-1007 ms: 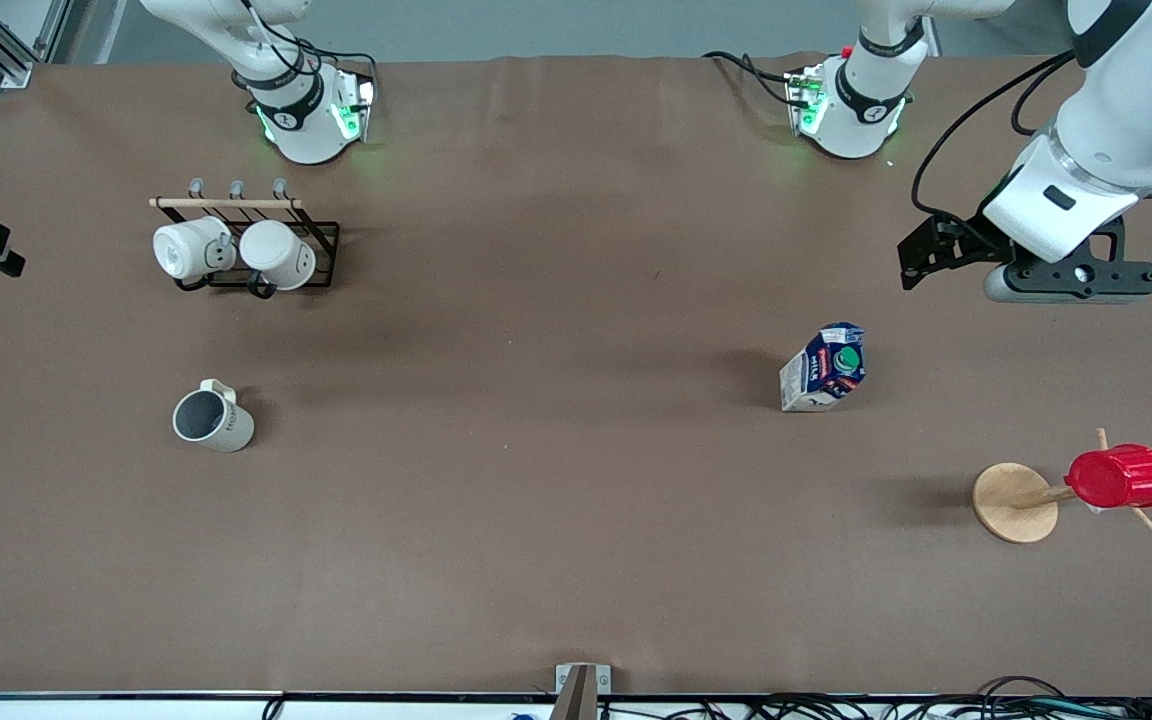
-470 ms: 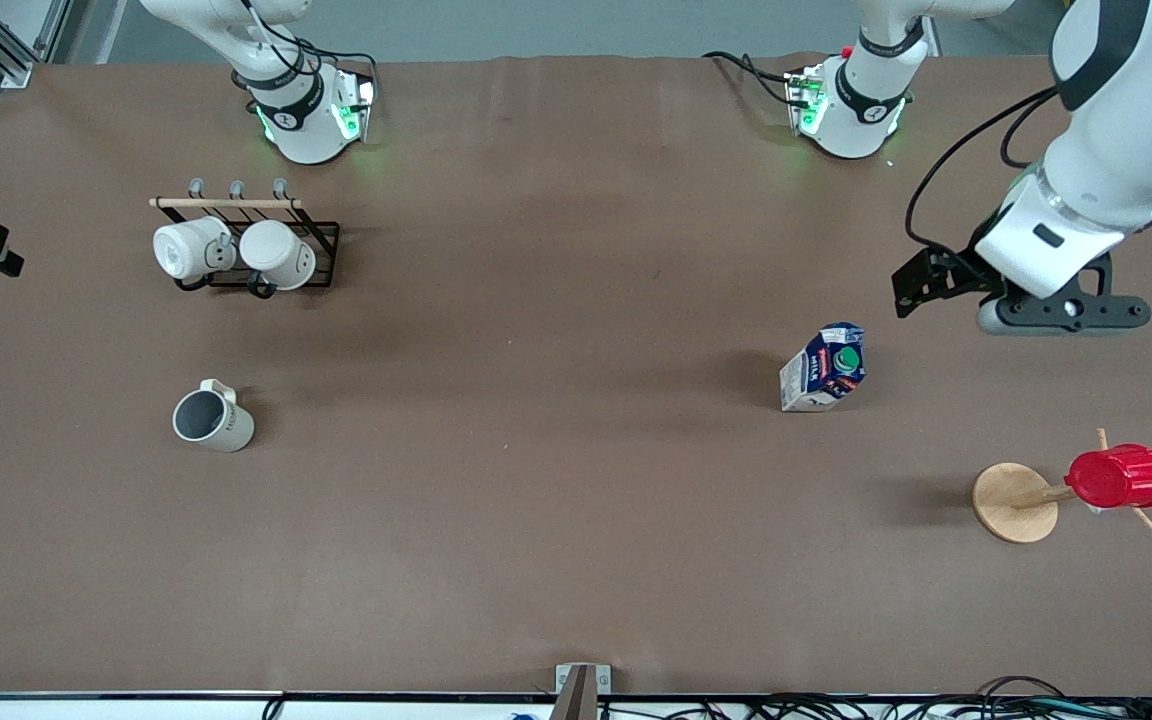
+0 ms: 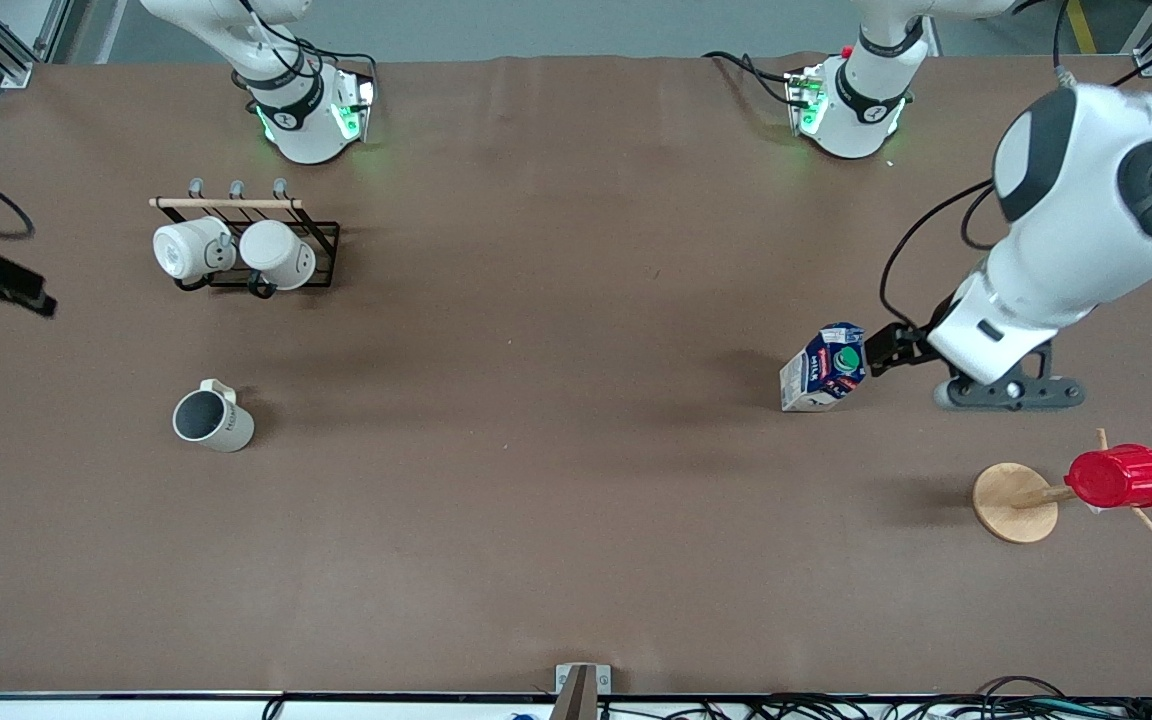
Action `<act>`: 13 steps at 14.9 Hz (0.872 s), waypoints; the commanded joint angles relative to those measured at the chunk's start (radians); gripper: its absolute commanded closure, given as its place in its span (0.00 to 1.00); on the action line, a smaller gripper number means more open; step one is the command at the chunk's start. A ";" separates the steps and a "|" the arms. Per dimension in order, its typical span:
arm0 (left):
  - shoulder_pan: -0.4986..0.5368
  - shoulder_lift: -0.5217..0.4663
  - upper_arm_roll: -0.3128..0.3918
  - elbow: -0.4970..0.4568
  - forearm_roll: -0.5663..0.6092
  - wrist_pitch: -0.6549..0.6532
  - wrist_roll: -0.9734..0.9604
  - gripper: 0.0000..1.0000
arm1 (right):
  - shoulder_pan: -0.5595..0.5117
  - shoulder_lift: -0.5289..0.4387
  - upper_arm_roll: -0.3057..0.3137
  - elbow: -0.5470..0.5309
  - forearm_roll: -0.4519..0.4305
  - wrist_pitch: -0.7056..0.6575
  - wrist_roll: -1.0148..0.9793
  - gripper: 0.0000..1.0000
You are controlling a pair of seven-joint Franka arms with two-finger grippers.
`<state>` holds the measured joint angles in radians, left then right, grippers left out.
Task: Place cup and milk on table
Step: 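Lower the left gripper onto the milk carton while the right gripper reaches the mug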
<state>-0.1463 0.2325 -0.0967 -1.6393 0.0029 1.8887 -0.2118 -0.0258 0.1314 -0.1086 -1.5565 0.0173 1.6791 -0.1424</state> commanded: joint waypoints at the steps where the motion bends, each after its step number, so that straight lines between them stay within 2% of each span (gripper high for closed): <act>1: -0.003 0.073 -0.003 0.006 0.017 0.045 0.019 0.00 | -0.009 0.062 -0.006 -0.127 -0.016 0.192 -0.080 0.00; 7: -0.010 0.108 -0.005 -0.045 0.020 0.058 0.009 0.00 | -0.022 0.198 -0.034 -0.295 -0.004 0.520 -0.164 0.00; 13: -0.009 0.099 -0.028 -0.097 0.016 0.058 -0.006 0.00 | -0.013 0.244 -0.033 -0.471 0.006 0.777 -0.163 0.01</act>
<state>-0.1563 0.3607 -0.1185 -1.6994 0.0040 1.9412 -0.2119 -0.0396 0.3893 -0.1454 -1.9605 0.0176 2.3924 -0.2952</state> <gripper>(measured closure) 0.000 0.000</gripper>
